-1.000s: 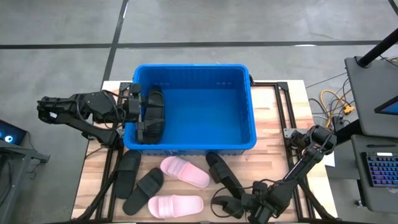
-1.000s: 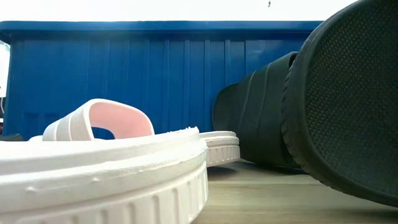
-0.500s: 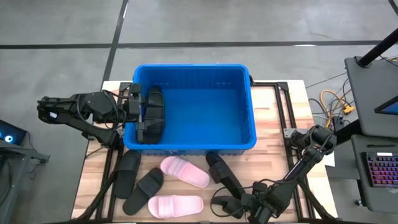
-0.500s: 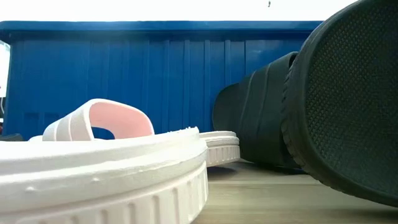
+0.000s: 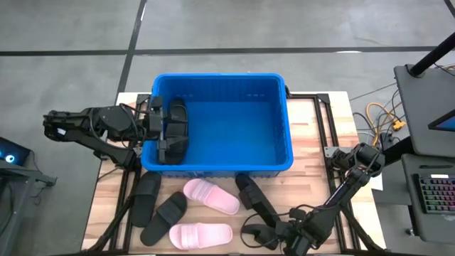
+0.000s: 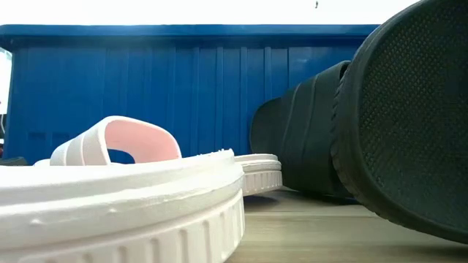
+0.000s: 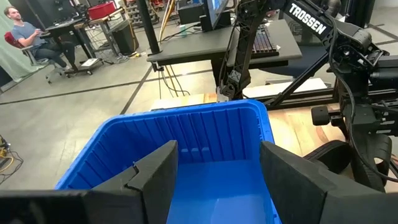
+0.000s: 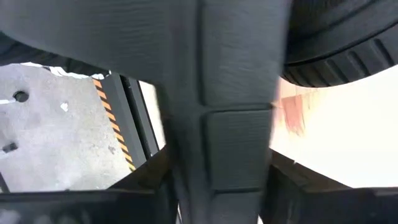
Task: Pick and place slides into bin
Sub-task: Put the black slide into the blue container
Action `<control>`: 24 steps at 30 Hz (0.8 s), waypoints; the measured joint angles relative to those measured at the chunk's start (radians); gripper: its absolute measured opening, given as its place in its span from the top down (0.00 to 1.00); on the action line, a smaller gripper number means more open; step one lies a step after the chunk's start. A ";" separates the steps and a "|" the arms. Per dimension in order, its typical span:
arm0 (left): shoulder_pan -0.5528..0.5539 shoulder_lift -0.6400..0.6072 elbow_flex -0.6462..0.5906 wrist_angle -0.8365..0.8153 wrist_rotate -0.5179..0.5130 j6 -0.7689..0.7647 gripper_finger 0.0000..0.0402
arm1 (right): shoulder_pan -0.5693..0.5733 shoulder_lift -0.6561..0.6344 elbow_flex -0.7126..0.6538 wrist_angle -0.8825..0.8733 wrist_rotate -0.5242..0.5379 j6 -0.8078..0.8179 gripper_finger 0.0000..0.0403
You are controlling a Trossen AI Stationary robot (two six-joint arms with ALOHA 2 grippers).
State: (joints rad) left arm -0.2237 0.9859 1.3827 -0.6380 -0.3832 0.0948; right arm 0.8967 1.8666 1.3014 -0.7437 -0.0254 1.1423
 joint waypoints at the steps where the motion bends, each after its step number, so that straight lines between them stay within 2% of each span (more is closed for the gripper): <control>1: 0.000 0.001 0.000 0.000 0.000 0.000 0.47 | 0.000 0.000 0.001 -0.001 0.000 0.009 0.64; 10: 0.000 0.003 0.000 0.000 0.000 0.000 0.47 | -0.002 0.000 0.013 -0.004 -0.026 0.020 0.82; 16: 0.000 0.000 0.000 0.000 0.000 0.000 0.47 | -0.006 -0.001 0.035 -0.007 -0.085 0.031 0.81; 24: 0.000 0.001 0.000 0.000 0.000 0.000 0.47 | -0.015 -0.018 0.100 -0.010 -0.089 0.078 0.83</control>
State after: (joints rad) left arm -0.2239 0.9864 1.3823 -0.6380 -0.3832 0.0948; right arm 0.8812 1.8481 1.4019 -0.7532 -0.1147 1.2205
